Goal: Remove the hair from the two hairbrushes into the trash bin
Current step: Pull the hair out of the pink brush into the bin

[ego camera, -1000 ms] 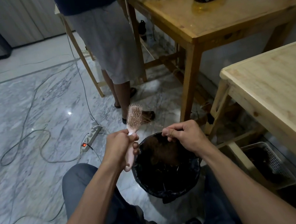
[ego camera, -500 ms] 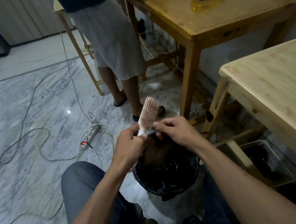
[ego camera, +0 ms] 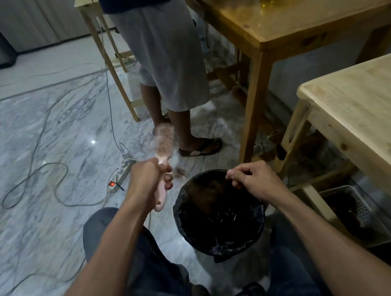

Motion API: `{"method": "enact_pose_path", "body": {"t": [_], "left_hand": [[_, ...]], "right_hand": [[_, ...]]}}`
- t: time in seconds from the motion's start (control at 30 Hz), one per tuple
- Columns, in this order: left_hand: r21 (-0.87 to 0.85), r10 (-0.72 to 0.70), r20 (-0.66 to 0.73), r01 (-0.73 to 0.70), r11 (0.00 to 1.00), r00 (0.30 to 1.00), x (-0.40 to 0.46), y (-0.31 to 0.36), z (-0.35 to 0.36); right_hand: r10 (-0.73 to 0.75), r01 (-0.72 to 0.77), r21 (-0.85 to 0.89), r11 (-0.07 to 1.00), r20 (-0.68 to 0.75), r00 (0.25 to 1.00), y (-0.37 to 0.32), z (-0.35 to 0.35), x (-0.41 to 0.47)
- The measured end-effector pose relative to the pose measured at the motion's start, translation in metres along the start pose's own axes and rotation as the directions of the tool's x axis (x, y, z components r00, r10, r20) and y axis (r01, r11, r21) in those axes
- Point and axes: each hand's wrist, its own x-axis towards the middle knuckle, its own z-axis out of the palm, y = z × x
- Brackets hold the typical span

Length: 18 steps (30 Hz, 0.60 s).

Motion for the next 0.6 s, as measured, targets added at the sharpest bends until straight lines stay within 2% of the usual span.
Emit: {"method": "enact_pose_path", "body": {"t": [0.1,0.17,0.27,0.33,0.37,0.47,0.6], "left_hand": [[0.122,0.019,0.106,-0.032,0.992,0.994,-0.015,-0.007,0.011],[0.228,0.013,0.207,-0.061,0.972,0.978,-0.019,-0.013,0.014],[0.384,0.028,0.351,-0.170,0.908,0.936,-0.022,-0.017,0.014],[0.418,0.046,0.399,-0.226,0.880,0.916,-0.027,-0.015,0.016],[0.413,0.053,0.425,-0.246,0.877,0.903,-0.030,-0.014,0.018],[0.361,0.057,0.416,-0.222,0.906,0.908,-0.037,-0.009,0.021],[0.210,0.014,0.320,-0.085,0.974,0.947,-0.038,-0.003,0.017]], "right_hand": [[0.069,-0.056,-0.076,0.996,0.183,0.981,-0.005,0.007,0.009],[0.075,-0.087,0.052,0.995,0.213,0.974,-0.015,0.010,0.011],[-0.049,-0.032,0.295,0.955,0.265,0.963,-0.018,0.015,0.013],[-0.116,-0.020,0.427,0.904,0.291,0.949,-0.016,0.020,0.013],[-0.138,0.003,0.440,0.898,0.275,0.952,-0.016,0.023,0.012],[-0.137,0.112,0.281,0.953,0.072,0.988,-0.009,0.030,0.010],[-0.015,0.017,0.022,1.000,-0.095,0.995,0.013,0.033,0.009]]}}
